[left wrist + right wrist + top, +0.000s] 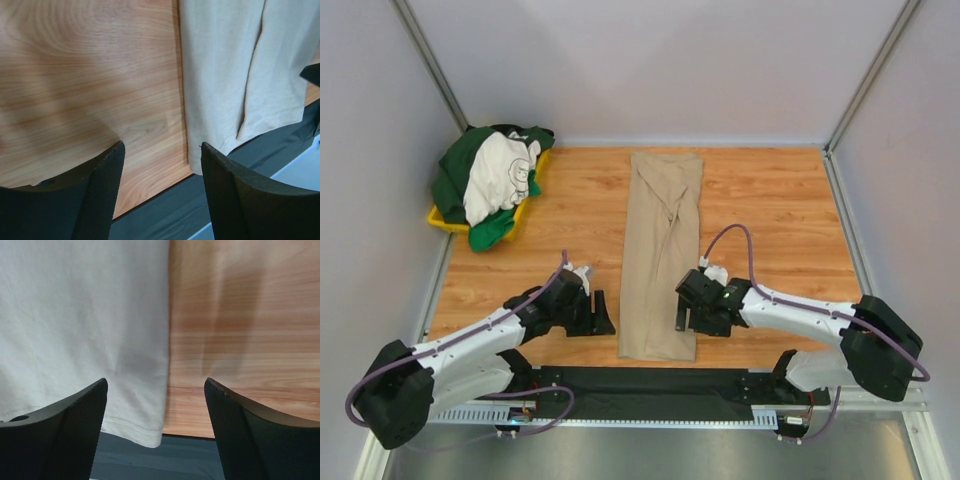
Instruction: Fold and stack the t-shirts
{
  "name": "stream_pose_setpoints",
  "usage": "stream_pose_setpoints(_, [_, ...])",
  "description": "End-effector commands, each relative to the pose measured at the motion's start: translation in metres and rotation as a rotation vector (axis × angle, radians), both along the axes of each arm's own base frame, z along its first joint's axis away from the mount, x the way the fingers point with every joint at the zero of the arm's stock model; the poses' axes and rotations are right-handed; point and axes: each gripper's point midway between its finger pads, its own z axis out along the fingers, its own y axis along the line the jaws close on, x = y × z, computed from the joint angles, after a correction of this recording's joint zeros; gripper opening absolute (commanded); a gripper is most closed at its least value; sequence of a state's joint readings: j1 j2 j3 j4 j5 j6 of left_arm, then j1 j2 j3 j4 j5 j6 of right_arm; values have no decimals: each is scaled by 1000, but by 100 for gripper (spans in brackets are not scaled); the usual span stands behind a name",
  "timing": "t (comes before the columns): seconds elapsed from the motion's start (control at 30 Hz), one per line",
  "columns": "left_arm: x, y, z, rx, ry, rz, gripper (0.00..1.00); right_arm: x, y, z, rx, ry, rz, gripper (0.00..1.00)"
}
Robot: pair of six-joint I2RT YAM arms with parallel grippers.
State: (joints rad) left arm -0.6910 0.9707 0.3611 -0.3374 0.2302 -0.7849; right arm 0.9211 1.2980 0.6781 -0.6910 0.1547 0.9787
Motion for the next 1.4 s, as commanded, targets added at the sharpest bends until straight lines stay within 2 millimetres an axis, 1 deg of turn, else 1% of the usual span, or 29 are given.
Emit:
stream_pose_setpoints(0.0, [4,-10,3,-37,-29,21,70,-1,20,-5,48,-27,-83,79])
stream_pose_setpoints(0.03, [3,-10,2,-34,-29,20,70,-9,25,-9,42,-23,-57,79])
stream_pose_setpoints(0.07, [0,-11,2,-33,-27,9,70,-13,25,-15,24,-12,-56,78])
stream_pose_setpoints(0.13, [-4,-11,0,-31,-21,9,70,-24,28,-23,10,5,-42,78])
stream_pose_setpoints(0.23, [-9,-12,-1,-36,-14,8,70,-35,21,-33,-17,18,-48,77])
stream_pose_setpoints(0.27, [-10,-12,0,-44,-20,6,71,-37,21,-33,-9,18,-49,77])
stream_pose_setpoints(0.3, [-12,-11,-1,-46,-18,9,71,-41,15,-37,-16,25,-51,77])
stream_pose_setpoints(0.43, [-16,-12,0,-53,-23,-3,71,-46,9,-34,21,16,-76,76])
stream_pose_setpoints(0.53, [-19,-14,-2,-51,-21,-19,71,-53,6,-34,35,21,-73,70])
stream_pose_setpoints(0.57, [-18,-17,0,-61,-28,-22,71,-55,7,-34,45,23,-75,65])
stream_pose_setpoints(0.63, [-20,-19,1,-61,-31,-32,71,-62,8,-36,45,33,-64,62])
stream_pose_setpoints(0.77, [-21,-23,0,-55,-36,-40,71,-73,13,-43,44,52,-51,51])
stream_pose_setpoints(0.8, [-22,-23,-1,-51,-33,-43,71,-78,15,-44,44,57,-44,50])
stream_pose_setpoints(0.93, [-28,-26,-7,-30,-18,-76,69,-91,9,-51,14,73,-45,45])
stream_pose_setpoints(0.97, [-29,-26,-7,-27,-18,-79,67,-94,6,-53,5,77,-45,44])
stream_pose_setpoints(1.0, [-32,-26,-9,-20,-16,-82,63,-96,2,-55,-4,81,-51,43])
stream_pose_setpoints(1.07, [-35,-25,-13,-7,-8,-87,57,-98,-4,-57,-17,82,-64,41])
stream_pose_setpoints(1.1, [-36,-25,-14,-5,-4,-76,52,-100,-10,-60,-26,85,-67,39])
stream_pose_setpoints(1.17, [-40,-22,-17,5,1,-76,47,-99,-12,-60,-8,80,-87,33])
stream_pose_setpoints(1.2, [-39,-21,-18,8,-7,-69,43,-99,-11,-60,3,77,-90,31])
stream_pose_setpoints(1.23, [-40,-20,-19,12,-4,-62,43,-98,-14,-60,5,69,-100,30])
stream_pose_setpoints(1.3, [-38,-17,-22,25,-11,-54,35,-97,-14,-60,9,61,-103,28])
stream_pose_setpoints(1.33, [-38,-17,-23,32,-9,-52,31,-96,-14,-60,6,54,-103,23])
stream_pose_setpoints(1.37, [-37,-17,-23,34,-12,-49,24,-95,-15,-61,5,53,-106,17])
